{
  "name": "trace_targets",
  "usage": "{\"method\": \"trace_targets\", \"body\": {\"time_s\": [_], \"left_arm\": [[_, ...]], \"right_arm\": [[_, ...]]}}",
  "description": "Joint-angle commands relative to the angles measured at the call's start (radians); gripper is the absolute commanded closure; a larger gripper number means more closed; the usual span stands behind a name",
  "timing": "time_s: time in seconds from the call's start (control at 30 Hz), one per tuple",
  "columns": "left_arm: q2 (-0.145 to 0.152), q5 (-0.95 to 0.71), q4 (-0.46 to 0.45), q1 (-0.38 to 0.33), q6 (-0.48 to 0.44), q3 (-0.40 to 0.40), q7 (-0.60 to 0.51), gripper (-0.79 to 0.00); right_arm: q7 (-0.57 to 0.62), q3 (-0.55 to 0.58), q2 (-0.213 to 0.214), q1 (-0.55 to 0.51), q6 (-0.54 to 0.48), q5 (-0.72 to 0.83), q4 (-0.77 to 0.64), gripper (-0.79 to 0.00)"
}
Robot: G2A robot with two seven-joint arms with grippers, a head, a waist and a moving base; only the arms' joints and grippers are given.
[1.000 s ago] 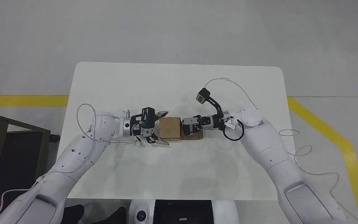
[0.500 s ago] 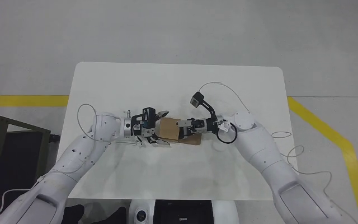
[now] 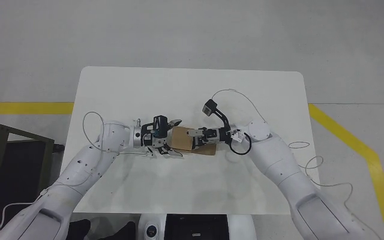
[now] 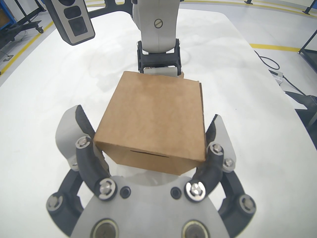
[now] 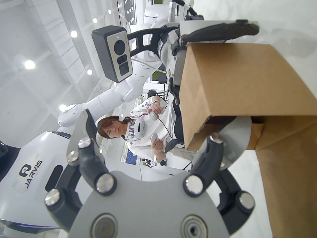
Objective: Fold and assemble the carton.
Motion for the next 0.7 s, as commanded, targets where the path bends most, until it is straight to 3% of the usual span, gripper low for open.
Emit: {"method": "trace_targets", "body": {"time_s": [0.0, 0.27, 0.67], "left_arm": [[0.0, -0.002, -0.002, 0.002, -0.001, 0.001, -0.002, -0.785], [0.0, -0.01, 0.002, 0.0, -0.004, -0.004, -0.012, -0.785], [0.003, -0.016, 0.003, 0.005, -0.007, -0.011, -0.022, -0.785]], "right_arm": [[0.001, 0.0, -0.001, 0.002, -0.003, -0.003, 0.002, -0.785], [0.007, 0.033, 0.016, 0.027, 0.036, -0.058, 0.008, -0.785], [-0.008, 0.234, 0.121, -0.049, 0.156, -0.258, -0.184, -0.785]]}}
